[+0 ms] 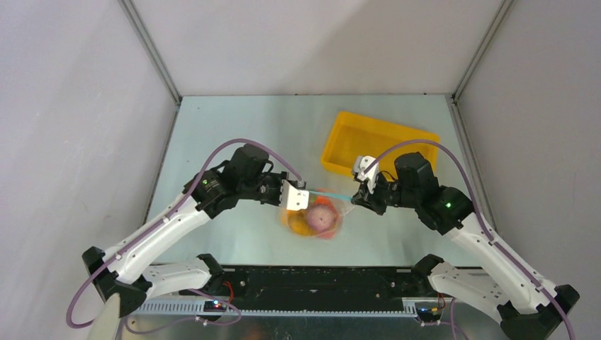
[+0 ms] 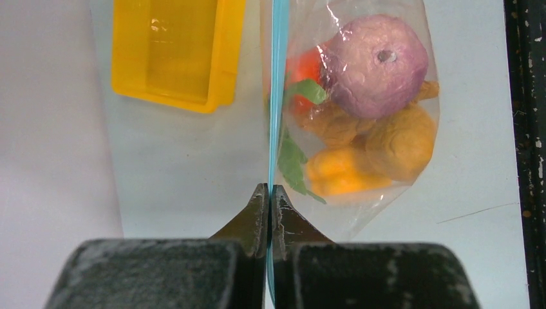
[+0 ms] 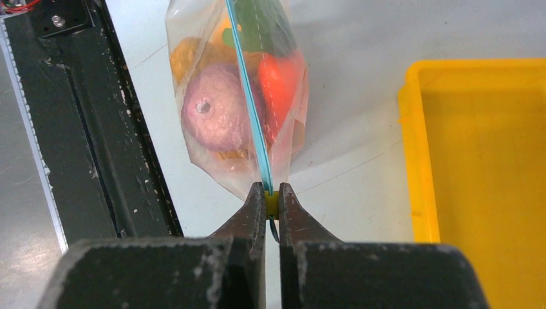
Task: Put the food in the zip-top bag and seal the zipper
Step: Zip the zipper food storage bag at the center of the board, then reset both arms
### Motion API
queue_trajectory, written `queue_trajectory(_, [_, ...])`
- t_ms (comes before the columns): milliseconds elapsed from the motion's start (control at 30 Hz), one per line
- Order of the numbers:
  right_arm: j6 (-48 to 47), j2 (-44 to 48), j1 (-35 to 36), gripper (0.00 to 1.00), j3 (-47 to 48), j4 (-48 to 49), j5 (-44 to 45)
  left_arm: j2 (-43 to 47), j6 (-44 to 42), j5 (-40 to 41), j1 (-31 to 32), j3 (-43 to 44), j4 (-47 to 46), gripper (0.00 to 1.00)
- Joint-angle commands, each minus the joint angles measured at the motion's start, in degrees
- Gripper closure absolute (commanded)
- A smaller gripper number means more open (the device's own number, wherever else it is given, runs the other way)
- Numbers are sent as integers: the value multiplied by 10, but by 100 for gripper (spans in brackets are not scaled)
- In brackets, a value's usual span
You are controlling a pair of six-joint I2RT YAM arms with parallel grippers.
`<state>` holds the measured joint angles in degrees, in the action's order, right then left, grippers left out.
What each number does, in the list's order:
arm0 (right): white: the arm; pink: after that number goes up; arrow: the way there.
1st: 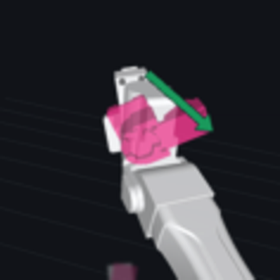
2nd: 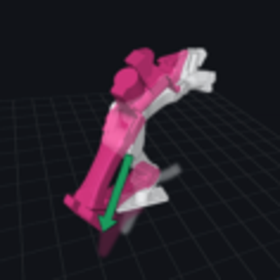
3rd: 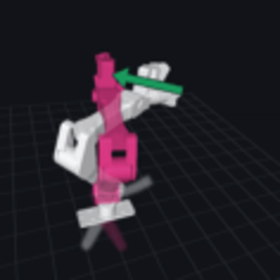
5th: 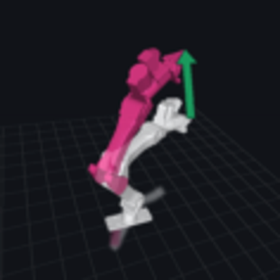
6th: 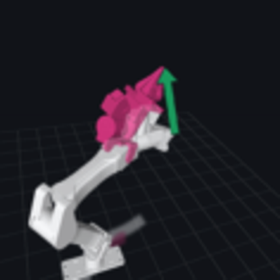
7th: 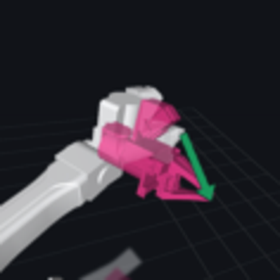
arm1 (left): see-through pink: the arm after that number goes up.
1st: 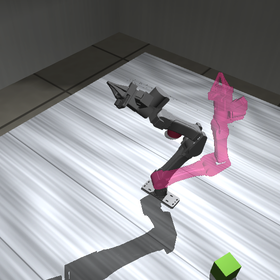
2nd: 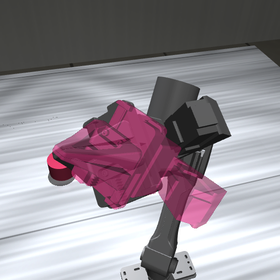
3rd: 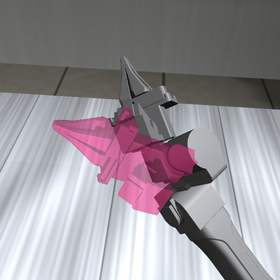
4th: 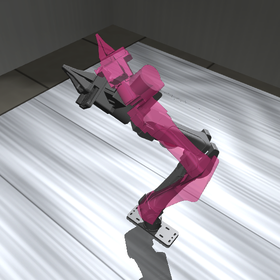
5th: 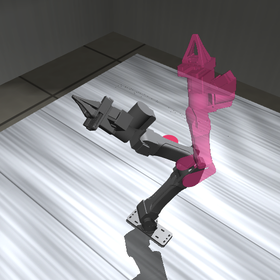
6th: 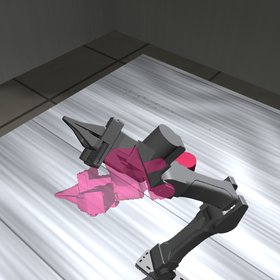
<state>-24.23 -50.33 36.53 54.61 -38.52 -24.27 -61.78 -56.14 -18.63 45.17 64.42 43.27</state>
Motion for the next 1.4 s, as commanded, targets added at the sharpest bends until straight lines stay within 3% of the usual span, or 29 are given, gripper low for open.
queue_trajectory(0, [-14, 40, -17, 100, 1, -91, 39, 38, -22, 69, -28, 8, 79, 100])
queue_trajectory(433, [-20, 61, -18, 100, -15, -68, 21, 35, -50, 22, -27, 39, 138, 100])
queue_trajectory(533, [-22, 56, -18, 89, -15, -60, 22, 36, -42, 5, -28, 38, 120, 100])
queue_trajectory(567, [-22, 57, -18, 80, -15, -56, 22, 37, -36, -1, -28, 38, 103, 94])
queue_trajectory(600, [-22, 59, -18, 67, -15, -54, 21, 41, -21, -5, -27, 38, 93, 82])
queue_trajectory(633, [-21, 64, -18, 64, -15, -47, 18, 44, -14, -10, -27, 38, 74, 47])
queue_trajectory(700, [-19, 77, -18, 52, -15, -33, 12, 55, 2, -23, -27, 41, 53, 6])
queue_trajectory(800, [-15, 99, -18, 5, -15, 3, -3, 84, 25, -37, -27, 40, 17, 1])
queue_trajectory(933, [11, 136, -18, 1, -15, 67, -27, 117, 92, -36, -28, 43, -75, 0])
queue_trajectory(1067, [113, 138, -18, 1, -15, 164, 57, 114, 223, 42, -28, 53, -224, 0])
queue_trajectory(1167, [193, 117, -20, 1, -11, 217, 149, 70, 336, 161, -30, 94, -316, 0])
queue_trajectory(1200, [211, 102, -26, 1, -8, 222, 198, 59, 362, 234, -32, 108, -335, 0])
queue_trajectory(1300, [330, 58, -75, 1, 21, 202, 288, -10, 495, 401, -61, 186, -326, 0])
queue_trajectory(1367, [385, 37, -124, 0, 33, 176, 294, -49, 593, 454, -99, 221, -289, 0])
